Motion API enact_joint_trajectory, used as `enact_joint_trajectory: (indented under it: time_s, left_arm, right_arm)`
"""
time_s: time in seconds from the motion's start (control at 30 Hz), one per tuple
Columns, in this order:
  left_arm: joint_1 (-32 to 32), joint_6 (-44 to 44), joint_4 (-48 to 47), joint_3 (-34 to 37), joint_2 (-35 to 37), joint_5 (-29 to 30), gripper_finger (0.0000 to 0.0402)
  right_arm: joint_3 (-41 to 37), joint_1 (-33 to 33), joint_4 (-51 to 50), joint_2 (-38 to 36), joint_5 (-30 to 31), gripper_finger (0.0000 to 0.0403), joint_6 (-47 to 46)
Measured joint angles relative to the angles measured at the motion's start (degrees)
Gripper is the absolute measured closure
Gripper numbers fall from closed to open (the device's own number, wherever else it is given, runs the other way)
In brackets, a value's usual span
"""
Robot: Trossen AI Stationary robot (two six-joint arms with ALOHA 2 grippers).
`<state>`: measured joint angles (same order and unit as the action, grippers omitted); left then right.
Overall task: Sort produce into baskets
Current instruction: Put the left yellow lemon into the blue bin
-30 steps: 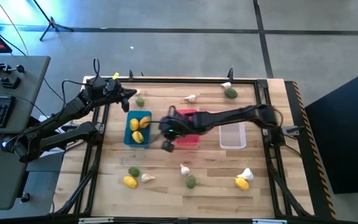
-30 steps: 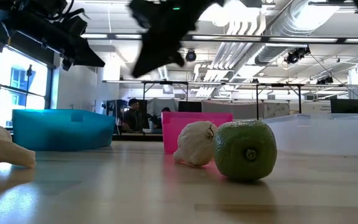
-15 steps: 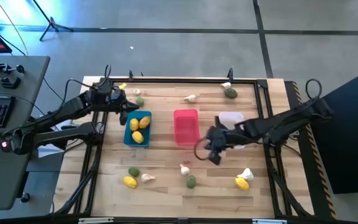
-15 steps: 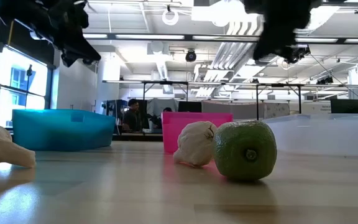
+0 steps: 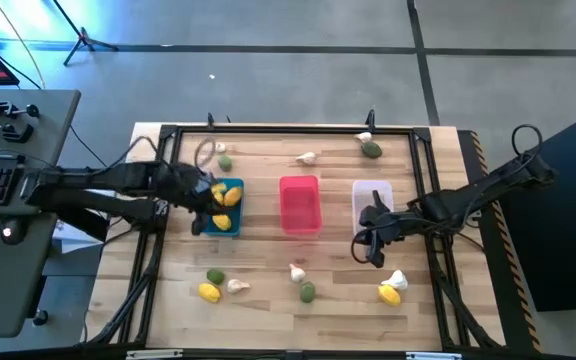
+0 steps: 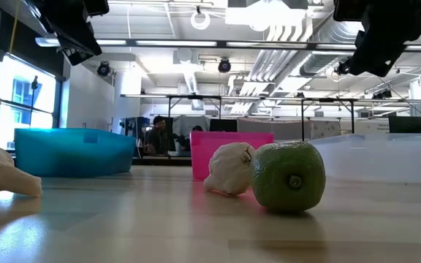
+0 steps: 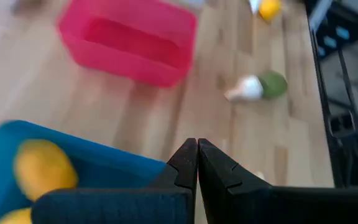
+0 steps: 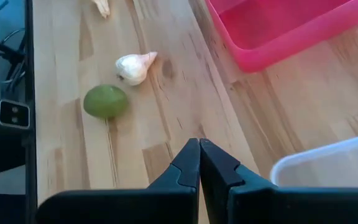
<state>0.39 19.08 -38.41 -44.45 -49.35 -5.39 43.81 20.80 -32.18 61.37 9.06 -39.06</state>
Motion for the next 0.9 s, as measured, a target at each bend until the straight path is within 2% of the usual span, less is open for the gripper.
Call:
enact_joint_trajectory:
  time_s: [0.23, 0.57, 0.73, 0.9]
  left_arm:
    - [-13.8, 9.2, -4.9, -6.5, -10.7, 1.6, 0.0402]
    - [-33.0, 18.0, -13.5, -16.6, -23.6, -0.2, 0.0402]
    - [-39.9, 19.8, -16.9, -20.1, -28.7, -0.3, 0.0399]
    - [-42.6, 17.4, -18.4, -21.6, -32.9, -2.6, 0.0368]
  right_arm:
    - [-0.9, 0.0, -4.4, -3.5, -0.3, 0.0403, 3.1]
    - [-0.9, 0.0, -6.1, -4.5, -0.5, 0.0403, 6.5]
    - [-0.9, 0.0, -6.2, -4.5, -0.5, 0.0403, 8.0]
    - [-0.9, 0.0, -6.6, -4.5, -0.5, 0.0403, 8.1]
